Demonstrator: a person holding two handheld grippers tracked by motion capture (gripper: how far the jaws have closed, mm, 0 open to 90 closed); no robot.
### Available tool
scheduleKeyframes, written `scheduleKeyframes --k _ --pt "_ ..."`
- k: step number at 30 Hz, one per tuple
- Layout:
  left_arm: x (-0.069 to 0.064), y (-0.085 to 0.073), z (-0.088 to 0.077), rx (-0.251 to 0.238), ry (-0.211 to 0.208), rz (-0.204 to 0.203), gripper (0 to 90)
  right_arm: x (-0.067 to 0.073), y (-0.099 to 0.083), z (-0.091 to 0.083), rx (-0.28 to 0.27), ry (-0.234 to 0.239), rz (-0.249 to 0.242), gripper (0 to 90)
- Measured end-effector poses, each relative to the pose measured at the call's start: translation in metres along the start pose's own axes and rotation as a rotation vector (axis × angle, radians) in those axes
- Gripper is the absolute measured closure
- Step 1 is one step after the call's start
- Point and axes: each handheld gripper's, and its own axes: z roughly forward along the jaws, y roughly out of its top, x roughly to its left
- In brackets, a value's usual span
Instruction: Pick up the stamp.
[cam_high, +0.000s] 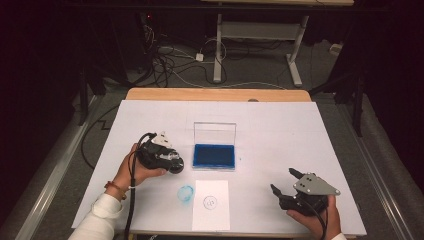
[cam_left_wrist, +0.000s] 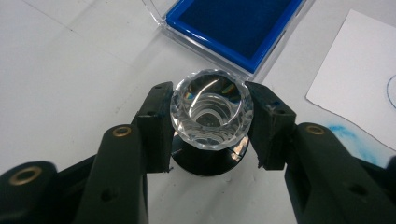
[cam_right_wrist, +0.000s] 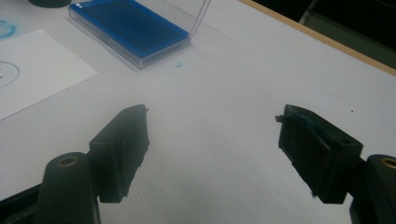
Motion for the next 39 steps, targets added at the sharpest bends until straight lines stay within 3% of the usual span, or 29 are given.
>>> scheduleKeyframes --k 17,24,30,39 --pt "-0.008 0.003 0.001 -0.002 0.062 0.032 54.5 -0.001 -0.001 0.001 0.006 0.004 0.002 25.3" --pt "-0.007 0.001 -0.002 -0.028 0.06 0.022 54.5 -0.003 -0.002 0.0 -0.001 0.001 0.009 25.3" --pt "-0.005 -0.002 -0.011 -0.087 0.073 0.017 54.5 -0.005 -0.001 0.001 -0.005 0.001 0.005 25.3" --pt "-0.009 -0.002 -0.018 -0.102 0.077 0.034 54.5 -0.004 -0.001 0.0 -0.013 0.006 0.006 24.8"
